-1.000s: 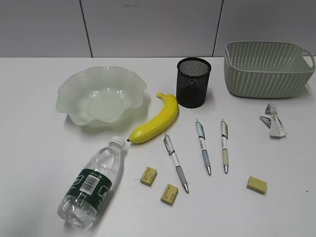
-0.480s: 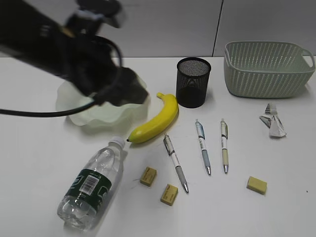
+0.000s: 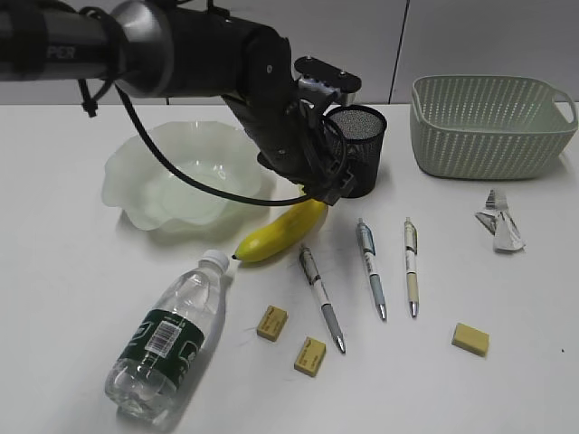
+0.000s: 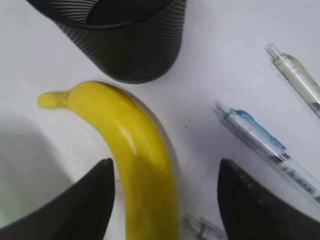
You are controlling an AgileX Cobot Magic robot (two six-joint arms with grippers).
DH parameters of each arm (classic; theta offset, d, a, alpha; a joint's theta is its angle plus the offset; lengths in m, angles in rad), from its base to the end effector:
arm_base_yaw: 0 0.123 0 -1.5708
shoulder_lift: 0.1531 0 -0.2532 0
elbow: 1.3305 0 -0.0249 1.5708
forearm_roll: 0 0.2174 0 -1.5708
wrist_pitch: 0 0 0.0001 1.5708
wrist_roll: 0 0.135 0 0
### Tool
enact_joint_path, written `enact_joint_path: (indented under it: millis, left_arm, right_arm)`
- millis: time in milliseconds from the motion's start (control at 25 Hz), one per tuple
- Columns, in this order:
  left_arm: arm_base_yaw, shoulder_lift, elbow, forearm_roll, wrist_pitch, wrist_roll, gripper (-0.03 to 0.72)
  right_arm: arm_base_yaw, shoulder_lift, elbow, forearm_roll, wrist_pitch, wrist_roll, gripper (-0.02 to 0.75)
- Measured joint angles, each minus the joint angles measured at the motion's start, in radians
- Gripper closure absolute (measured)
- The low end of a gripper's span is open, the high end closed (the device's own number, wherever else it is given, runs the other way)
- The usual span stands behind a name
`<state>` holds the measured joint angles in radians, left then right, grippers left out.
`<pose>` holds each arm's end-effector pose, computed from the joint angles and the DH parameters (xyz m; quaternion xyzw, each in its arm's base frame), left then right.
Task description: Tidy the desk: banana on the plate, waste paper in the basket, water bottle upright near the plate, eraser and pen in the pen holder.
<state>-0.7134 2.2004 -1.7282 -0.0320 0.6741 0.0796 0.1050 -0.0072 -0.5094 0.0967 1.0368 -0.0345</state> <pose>0.3426 -0.3001 0.1262 0.3648 0.8960 -0.0910 0.2364 0.0351 0.0150 0.2475 -0.0603 0.8393 0.0672 0.5360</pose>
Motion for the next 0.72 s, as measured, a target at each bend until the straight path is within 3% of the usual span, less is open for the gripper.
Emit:
enact_joint_path:
  millis: [200, 520, 720]
  left_arm:
    - [0.0, 0.066, -0.043, 0.114, 0.009, -0.08, 0.169]
    - [0.0, 0.131, -0.045, 0.132, 0.009, -0.087, 0.131]
    - [0.0, 0.142, -0.045, 0.133, 0.018, -0.088, 0.23]
  right_arm:
    - [0.0, 0.0, 0.0, 0.0, 0.0, 0.0, 0.419]
    - [0.0, 0.0, 0.0, 0.0, 0.0, 0.0, 0.419]
    - [0.0, 0.0, 0.0, 0.0, 0.0, 0.0, 0.419]
